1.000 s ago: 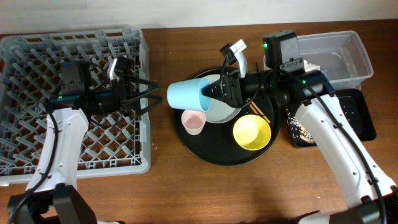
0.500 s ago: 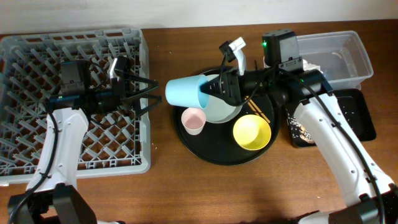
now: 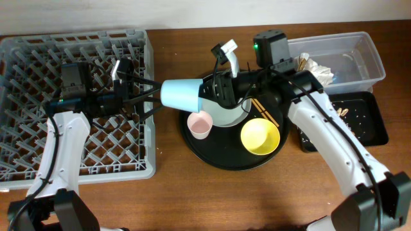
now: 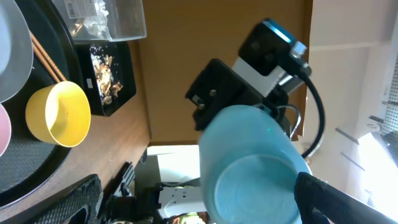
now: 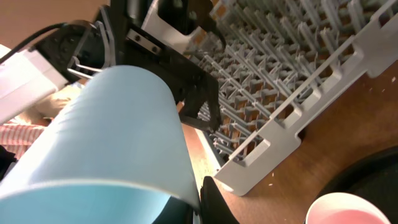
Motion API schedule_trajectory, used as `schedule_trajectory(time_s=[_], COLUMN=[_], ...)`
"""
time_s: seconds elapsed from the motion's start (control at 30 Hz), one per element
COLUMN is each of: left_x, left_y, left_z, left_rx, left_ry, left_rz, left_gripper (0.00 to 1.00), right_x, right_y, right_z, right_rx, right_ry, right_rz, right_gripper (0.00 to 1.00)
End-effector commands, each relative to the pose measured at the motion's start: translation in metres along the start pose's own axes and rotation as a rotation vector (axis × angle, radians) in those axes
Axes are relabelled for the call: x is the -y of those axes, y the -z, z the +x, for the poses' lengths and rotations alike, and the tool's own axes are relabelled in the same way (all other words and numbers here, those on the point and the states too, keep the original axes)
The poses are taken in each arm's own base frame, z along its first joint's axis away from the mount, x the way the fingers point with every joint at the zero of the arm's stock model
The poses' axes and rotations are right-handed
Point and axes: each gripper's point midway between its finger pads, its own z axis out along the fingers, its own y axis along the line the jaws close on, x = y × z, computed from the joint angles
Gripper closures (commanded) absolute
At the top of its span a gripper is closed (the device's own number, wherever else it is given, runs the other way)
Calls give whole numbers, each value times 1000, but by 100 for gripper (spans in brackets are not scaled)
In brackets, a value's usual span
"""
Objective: Sort waste into correct bins and load items into the dishwasher rack
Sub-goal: 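Lift the blue cup toward the left gripper and hand it over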
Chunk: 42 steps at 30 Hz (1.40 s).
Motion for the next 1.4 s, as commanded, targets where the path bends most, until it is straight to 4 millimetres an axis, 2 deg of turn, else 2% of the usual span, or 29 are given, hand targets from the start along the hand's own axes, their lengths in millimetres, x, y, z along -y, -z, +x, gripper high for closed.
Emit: schedule_trajectory(time_s=[0.0,0.3,0.5,0.7,0.9,1.03,1.2,1.37], left_x=[10,12,11,11,29,42,46,46], left_y=[-6,-5,11,12,12,1,-17,-17], left_z=[3,0,-9,-10,-17,-10,-1,-2], left_rx=[-31,-28,23,26,26,-8,-64,-65], left_ry=[-30,-70,-77,-71,-116,-185,-221,-226], left_rz=[27,27,21,20,20,25,37,37], left_gripper=[2,1,1,1,1,1,1,1], right_x=[2,-4,-4,-5,-9,-12,-18,-15], right_y=[-11,-6,4,4,4,4,5,4], right_z=[7,7,3,3,2,-6,-15,-15], right_rx=[-27,-28,-15,-15,-15,6,29,31], right_ry=[-28,-35,-44,-44,-36,-28,0,-3], right_rz=[-22,-70,-96,-100,-123,-134,-161,-147], right_gripper=[96,96,96,96,96,96,96,96])
